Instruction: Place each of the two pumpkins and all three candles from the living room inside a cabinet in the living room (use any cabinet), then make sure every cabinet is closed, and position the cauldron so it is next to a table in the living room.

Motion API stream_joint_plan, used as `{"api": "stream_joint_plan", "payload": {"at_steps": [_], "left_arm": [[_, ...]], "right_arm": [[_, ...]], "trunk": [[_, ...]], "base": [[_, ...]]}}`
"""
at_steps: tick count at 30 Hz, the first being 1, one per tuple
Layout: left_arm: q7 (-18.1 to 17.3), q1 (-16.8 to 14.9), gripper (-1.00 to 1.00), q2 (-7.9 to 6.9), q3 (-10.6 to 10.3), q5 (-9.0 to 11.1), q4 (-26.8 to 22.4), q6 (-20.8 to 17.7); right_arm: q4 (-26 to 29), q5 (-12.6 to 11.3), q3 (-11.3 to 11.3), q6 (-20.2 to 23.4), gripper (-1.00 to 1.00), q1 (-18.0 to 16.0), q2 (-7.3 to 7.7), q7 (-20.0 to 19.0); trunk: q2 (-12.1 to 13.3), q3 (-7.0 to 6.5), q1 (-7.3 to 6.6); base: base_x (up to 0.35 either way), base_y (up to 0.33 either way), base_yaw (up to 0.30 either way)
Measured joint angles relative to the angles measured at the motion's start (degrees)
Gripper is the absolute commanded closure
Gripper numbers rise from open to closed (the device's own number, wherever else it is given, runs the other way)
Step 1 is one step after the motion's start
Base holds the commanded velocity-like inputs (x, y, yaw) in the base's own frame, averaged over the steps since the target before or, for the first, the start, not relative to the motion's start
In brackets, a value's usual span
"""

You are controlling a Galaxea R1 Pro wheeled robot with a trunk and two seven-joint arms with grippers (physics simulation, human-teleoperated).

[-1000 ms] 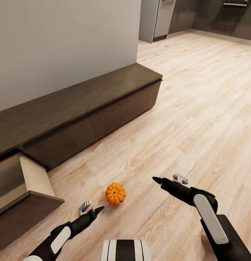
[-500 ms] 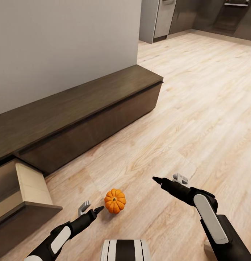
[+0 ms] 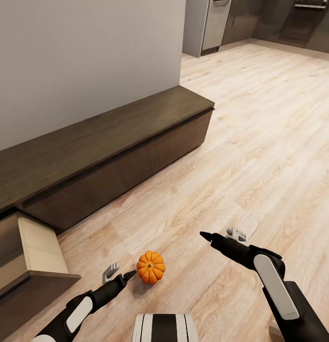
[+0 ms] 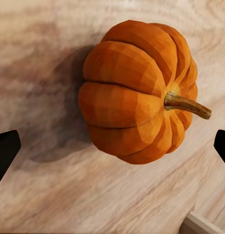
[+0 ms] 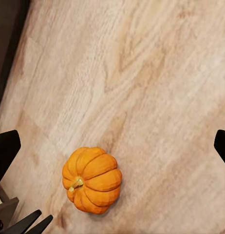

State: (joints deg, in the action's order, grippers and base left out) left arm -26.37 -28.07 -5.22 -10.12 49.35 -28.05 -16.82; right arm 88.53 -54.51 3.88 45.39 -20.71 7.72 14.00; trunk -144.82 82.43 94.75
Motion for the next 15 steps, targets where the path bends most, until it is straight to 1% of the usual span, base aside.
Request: {"api": "stream_joint_plan", "payload": {"at_steps": [7,15], "left_arm": [[0.0,0.0,-1.00,0.00,0.0,0.0,0.0,0.0],[0.0,0.0,-1.00,0.01,0.1,0.1,0.0,0.0]], "right_arm": [[-0.1,0.0,0.0,0.0,-1.00,0.0,-0.01,0.0],[-0.1,0.0,0.0,0.0,-1.00,0.0,-0.03,0.0]], "trunk": [[0.0,0.00,0.00],[0.0,0.00,0.00]], "base": [[0.037,-0.048,0.000],[0.006,-0.008,0.000]]}}
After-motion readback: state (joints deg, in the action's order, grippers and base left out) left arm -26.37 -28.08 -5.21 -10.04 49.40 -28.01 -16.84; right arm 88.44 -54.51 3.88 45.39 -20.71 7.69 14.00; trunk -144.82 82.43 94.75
